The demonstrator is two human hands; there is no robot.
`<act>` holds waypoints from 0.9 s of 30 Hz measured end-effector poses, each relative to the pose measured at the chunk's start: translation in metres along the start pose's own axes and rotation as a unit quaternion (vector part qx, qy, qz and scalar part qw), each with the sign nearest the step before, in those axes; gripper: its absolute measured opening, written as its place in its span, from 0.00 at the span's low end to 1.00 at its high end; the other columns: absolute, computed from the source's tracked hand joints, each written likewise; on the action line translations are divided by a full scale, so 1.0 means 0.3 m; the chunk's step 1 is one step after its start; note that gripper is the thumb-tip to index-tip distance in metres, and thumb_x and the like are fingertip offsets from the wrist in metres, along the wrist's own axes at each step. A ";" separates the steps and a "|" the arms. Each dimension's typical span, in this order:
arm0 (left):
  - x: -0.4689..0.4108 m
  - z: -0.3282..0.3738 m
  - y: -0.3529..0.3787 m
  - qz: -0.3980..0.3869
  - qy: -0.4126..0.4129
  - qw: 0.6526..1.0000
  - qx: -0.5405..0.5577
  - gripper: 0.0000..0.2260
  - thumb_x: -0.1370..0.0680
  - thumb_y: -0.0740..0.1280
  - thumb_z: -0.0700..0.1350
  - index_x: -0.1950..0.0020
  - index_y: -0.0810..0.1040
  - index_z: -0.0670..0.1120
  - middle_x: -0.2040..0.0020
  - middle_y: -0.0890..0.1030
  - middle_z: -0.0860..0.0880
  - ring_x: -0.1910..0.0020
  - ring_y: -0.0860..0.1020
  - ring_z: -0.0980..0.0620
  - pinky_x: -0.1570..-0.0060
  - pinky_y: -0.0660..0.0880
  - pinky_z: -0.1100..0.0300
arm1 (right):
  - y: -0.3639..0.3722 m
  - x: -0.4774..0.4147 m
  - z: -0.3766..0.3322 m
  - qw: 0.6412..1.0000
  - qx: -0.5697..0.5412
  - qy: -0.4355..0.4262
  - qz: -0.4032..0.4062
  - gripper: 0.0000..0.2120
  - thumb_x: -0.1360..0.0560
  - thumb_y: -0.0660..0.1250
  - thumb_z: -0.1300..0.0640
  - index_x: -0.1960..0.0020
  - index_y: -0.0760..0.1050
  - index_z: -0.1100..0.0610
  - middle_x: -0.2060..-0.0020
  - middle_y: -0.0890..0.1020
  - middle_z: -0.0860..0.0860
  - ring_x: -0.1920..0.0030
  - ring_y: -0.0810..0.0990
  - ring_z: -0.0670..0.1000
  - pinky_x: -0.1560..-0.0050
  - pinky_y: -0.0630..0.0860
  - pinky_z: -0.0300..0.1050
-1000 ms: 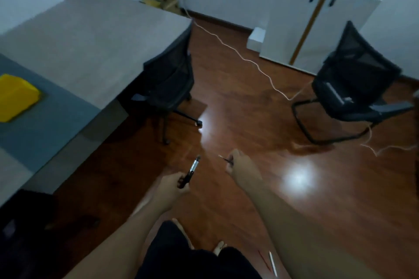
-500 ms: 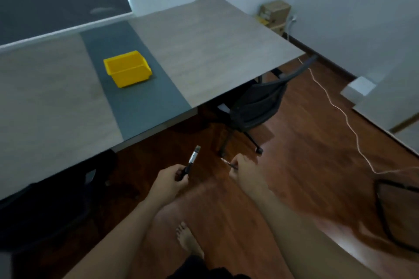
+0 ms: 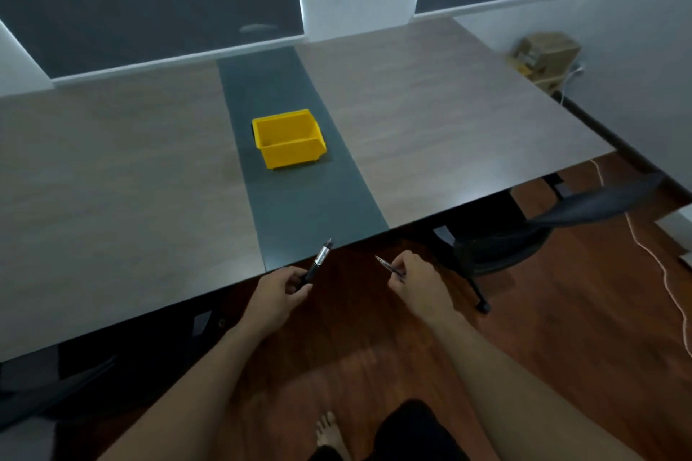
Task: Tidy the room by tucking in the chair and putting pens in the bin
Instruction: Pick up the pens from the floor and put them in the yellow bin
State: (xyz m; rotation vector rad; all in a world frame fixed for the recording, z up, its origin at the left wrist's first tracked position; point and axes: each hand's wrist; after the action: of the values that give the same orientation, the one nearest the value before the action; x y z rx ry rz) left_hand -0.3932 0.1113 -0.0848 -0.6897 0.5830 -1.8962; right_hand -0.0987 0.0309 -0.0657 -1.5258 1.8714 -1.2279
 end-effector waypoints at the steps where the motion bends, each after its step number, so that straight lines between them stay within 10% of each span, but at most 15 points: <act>1: -0.034 -0.012 -0.016 0.005 -0.006 1.000 0.001 0.08 0.23 0.77 0.50 0.45 0.85 0.55 0.54 0.85 0.57 0.55 0.82 0.56 0.54 0.77 0.63 | 0.004 -0.051 -0.013 1.000 0.002 -0.004 -0.004 0.05 0.21 0.69 0.54 0.47 0.74 0.49 0.52 0.79 0.47 0.56 0.78 0.47 0.64 0.69 0.40; 7: -0.261 -0.055 -0.096 0.053 -0.030 0.998 0.022 0.09 0.23 0.77 0.47 0.45 0.84 0.58 0.51 0.85 0.57 0.57 0.82 0.54 0.54 0.78 0.61 | 0.021 -0.397 -0.069 0.999 -0.015 -0.029 -0.009 0.06 0.23 0.69 0.52 0.49 0.73 0.48 0.54 0.81 0.48 0.56 0.81 0.53 0.56 0.82 0.55; 20: -0.752 -0.009 -0.272 0.154 -0.108 0.981 0.051 0.07 0.22 0.77 0.48 0.45 0.85 0.57 0.53 0.86 0.51 0.57 0.82 0.49 0.53 0.78 0.55 | -0.086 -1.131 -0.264 0.989 -0.093 -0.111 -0.033 0.05 0.26 0.73 0.57 0.50 0.81 0.52 0.55 0.84 0.49 0.55 0.82 0.50 0.53 0.80 0.49; 24: -0.885 -0.029 -0.337 0.163 -0.126 0.977 0.051 0.08 0.22 0.76 0.48 0.44 0.87 0.51 0.55 0.86 0.51 0.61 0.80 0.54 0.60 0.73 0.65 | -0.076 -1.267 -0.331 0.988 -0.092 -0.116 -0.053 0.04 0.24 0.74 0.57 0.50 0.81 0.51 0.54 0.84 0.47 0.54 0.81 0.47 0.58 0.71 0.33; 27: -0.997 -0.061 -0.397 0.166 -0.138 0.975 0.057 0.07 0.22 0.76 0.47 0.44 0.87 0.49 0.56 0.85 0.52 0.63 0.78 0.58 0.62 0.70 0.69 | -0.049 -1.372 -0.396 0.987 -0.092 -0.124 -0.047 0.05 0.23 0.74 0.56 0.48 0.84 0.50 0.54 0.84 0.48 0.53 0.81 0.47 0.55 0.74 0.38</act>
State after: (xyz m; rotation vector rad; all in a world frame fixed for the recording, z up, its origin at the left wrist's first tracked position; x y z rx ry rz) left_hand -0.3798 0.4335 -0.0811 -0.7166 0.3810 -1.4799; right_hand -0.0584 0.4578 -0.0733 -1.7923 1.8045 -0.8739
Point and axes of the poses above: each hand's wrist, its own x-axis away from the middle knuckle, its own y-axis out of the palm, z = x × y
